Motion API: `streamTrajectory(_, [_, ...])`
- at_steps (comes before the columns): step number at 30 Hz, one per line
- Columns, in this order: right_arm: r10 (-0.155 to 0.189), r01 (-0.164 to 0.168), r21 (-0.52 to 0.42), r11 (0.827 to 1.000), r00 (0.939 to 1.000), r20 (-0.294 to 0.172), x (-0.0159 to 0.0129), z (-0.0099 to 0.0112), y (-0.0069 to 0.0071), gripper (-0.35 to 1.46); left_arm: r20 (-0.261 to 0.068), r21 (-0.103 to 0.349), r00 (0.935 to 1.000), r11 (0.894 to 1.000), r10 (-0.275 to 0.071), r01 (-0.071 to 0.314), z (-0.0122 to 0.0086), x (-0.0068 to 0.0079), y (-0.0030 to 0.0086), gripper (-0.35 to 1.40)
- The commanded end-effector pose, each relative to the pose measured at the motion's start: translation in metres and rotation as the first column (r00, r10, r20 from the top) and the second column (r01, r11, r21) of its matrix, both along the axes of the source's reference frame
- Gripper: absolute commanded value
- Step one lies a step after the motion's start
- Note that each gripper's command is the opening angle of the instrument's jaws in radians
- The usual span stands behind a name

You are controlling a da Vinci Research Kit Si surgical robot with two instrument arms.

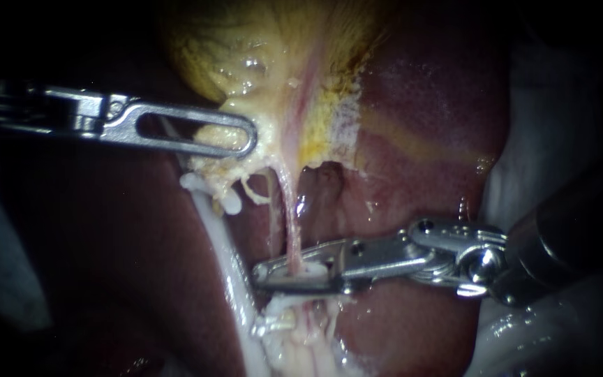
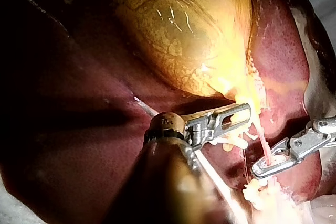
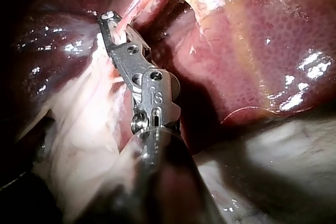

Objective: Clipping second clip right tube

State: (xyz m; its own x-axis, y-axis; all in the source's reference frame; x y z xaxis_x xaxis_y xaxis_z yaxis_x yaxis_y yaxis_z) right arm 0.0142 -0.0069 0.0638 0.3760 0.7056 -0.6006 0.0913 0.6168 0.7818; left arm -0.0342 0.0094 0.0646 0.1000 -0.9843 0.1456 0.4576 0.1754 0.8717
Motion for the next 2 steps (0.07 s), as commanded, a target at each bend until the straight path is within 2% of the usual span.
streamTrajectory(1, [0.000,0.000,-0.001,1.000,1.0000,0.000,0.0000,0.0001,0.0000,-0.35,0.001,0.000,1.0000,1.000,0.001,-0.001,0.0000,0.0000,0.0001,-0.35])
streamTrajectory(2, [-0.002,0.002,0.000,1.000,1.0000,-0.002,0.0000,0.0001,-0.0001,-0.35,0.001,0.000,1.0000,1.000,0.000,0.000,0.0000,0.0000,0.0001,-0.35])
